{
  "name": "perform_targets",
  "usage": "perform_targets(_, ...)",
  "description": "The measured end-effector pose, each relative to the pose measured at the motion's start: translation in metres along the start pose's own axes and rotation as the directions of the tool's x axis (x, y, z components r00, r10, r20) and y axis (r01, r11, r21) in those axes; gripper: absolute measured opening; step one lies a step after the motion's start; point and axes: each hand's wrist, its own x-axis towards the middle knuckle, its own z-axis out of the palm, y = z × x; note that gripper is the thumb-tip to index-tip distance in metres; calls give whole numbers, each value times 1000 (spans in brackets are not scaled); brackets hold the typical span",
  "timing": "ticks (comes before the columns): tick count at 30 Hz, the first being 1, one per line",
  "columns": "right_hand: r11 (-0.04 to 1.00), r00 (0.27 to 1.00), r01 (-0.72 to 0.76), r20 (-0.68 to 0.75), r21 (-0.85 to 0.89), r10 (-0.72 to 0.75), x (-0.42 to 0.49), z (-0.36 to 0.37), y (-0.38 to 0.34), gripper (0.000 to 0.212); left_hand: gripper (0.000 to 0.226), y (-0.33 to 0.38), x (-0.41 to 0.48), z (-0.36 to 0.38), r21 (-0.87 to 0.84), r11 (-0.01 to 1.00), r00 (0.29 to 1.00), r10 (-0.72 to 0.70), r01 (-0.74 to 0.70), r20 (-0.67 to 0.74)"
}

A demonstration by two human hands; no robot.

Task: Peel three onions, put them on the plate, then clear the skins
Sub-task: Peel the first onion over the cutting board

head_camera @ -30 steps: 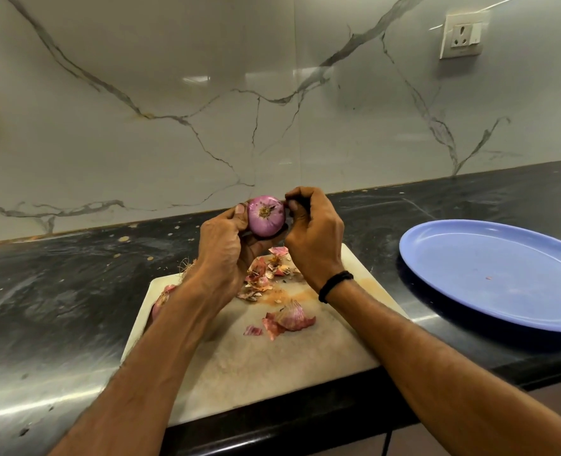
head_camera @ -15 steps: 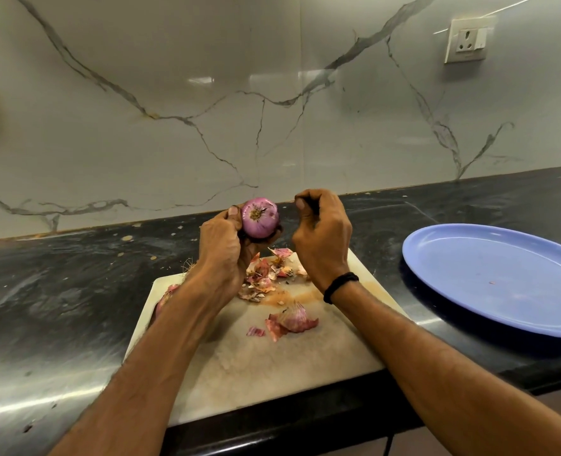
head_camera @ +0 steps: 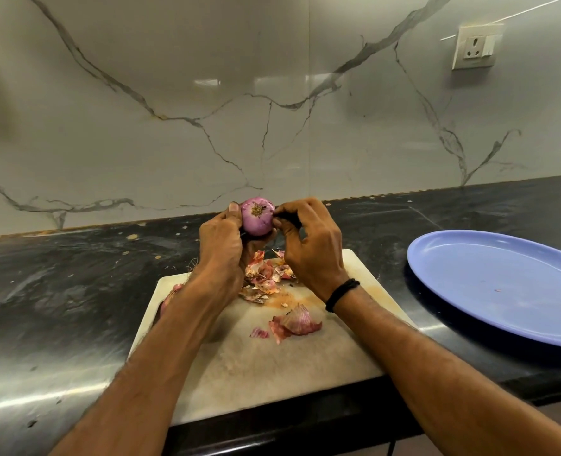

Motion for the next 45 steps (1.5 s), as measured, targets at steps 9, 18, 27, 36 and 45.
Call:
perform_targets(9,1000,999,-21,-29,-11,21,-1,-1,1,10,14,0,-2,0,53,998,999,43,-44,26)
perform_targets(18,999,999,-8,44,-48,10,0,2,6,9,15,-3,-1,-1,86,996,998,30,-35,57)
perform_targets(27,998,998,-69,11,8,69,1,0,1,15,18,-8,5,-5,234,963,988,115,-136,100)
perform_targets(36,999,998,-46,-31,5,46,1,0,1,4,11,-12,3,-7,299,931,971,163,-210,173)
perform_targets(45,985,985,-170,-23,-8,169,2,-2,-3,22,15,-15,1,-3,237,960,978,105,-146,179)
